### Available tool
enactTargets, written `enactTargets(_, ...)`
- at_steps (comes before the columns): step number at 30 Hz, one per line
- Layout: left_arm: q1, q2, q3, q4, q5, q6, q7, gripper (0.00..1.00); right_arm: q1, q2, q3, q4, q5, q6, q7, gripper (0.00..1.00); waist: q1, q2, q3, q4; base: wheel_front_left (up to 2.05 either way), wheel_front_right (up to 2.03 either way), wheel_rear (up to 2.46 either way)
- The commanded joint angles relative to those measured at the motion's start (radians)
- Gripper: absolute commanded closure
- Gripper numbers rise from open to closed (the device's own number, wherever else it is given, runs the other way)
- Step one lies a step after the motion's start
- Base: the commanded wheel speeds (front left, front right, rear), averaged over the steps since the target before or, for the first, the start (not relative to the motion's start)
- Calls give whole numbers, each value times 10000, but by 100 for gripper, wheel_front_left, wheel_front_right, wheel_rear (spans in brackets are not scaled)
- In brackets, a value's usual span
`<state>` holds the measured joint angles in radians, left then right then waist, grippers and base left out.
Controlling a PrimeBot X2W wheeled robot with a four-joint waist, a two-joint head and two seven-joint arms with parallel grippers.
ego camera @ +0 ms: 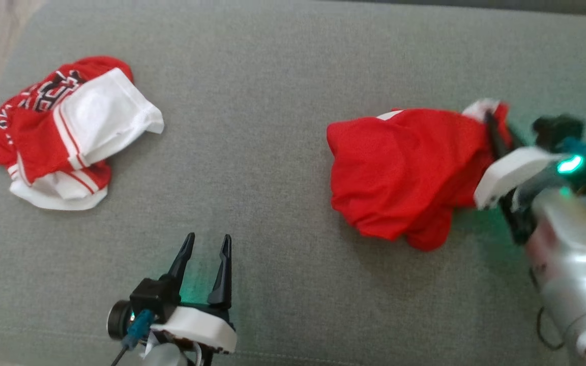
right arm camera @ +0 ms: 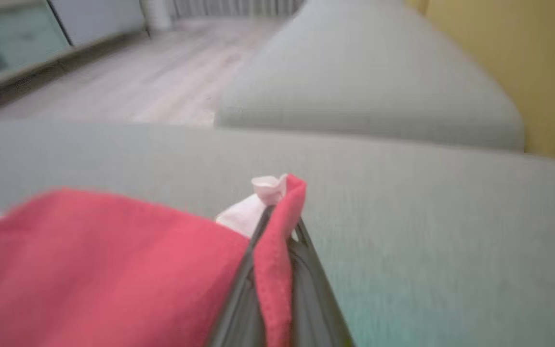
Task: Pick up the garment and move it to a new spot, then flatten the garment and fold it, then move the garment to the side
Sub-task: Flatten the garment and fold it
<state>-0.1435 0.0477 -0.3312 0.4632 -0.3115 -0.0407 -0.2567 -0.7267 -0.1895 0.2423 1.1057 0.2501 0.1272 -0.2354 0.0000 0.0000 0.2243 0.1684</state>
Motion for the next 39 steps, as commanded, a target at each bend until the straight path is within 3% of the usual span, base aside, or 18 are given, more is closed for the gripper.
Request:
enactTargets(1, -117, 26, 222, -199, -64, -3, -51, 0, -429, -58, 103, -645, 85, 35, -211, 100, 0, 0, -255, 99, 0, 0, 0)
enactTargets(9, 402, 26, 85, -81, -291, -27, -51, 0, -1751, 157, 239, -4417, 322, 35, -261, 100, 0, 0, -1205, 849, 0, 0, 0)
enactTargets(13, 675, 26, 71, -1, -415, -7, -51, 0, -2623, 479, 970, -5324, 603, 35, -262, 100, 0, 0, -1677, 1482, 0, 0, 0)
enactTargets(19, 935, 26, 281, 50, -348, 5, -51, 0, -2939, 644, 1894, -6247, 1290, 35, -263, 100, 0, 0, -1868, 1531, 0, 0, 0)
enactTargets(25, 1040, 26, 504, 26, -223, -52, -51, 0, -1351, 144, 2272, -6859, 2000, 35, -263, 100, 0, 0, -1836, 797, 0, 0, 0)
enactTargets(30, 947, 26, 566, -29, -157, -83, -51, 0, 1252, -647, 1445, -6638, 2319, 35, -263, 100, 0, 0, -1680, 149, 0, 0, 0)
enactTargets(34, 796, 26, 622, -52, -84, -118, -51, 0, 3123, -870, 471, -6060, 2341, 35, -263, 100, 0, 0, -1580, -221, 0, 0, 0)
enactTargets(35, 757, 26, 628, -64, -81, -135, -51, 0, 3474, -851, 209, -5882, 2288, 35, -263, 70, 0, 0, -1567, -286, 0, 0, 0)
enactTargets(36, 716, 26, 627, -74, -51, -151, -51, 0, 3795, -797, -7, -5592, 2244, 35, -263, 0, 0, 0, -1555, -366, 0, 0, 0)
enactTargets(39, 575, 26, 639, -172, -67, -200, -51, 0, 4480, -505, -1006, -5092, 1603, 35, -263, 0, 0, 0, -1576, -606, 0, 0, 0)
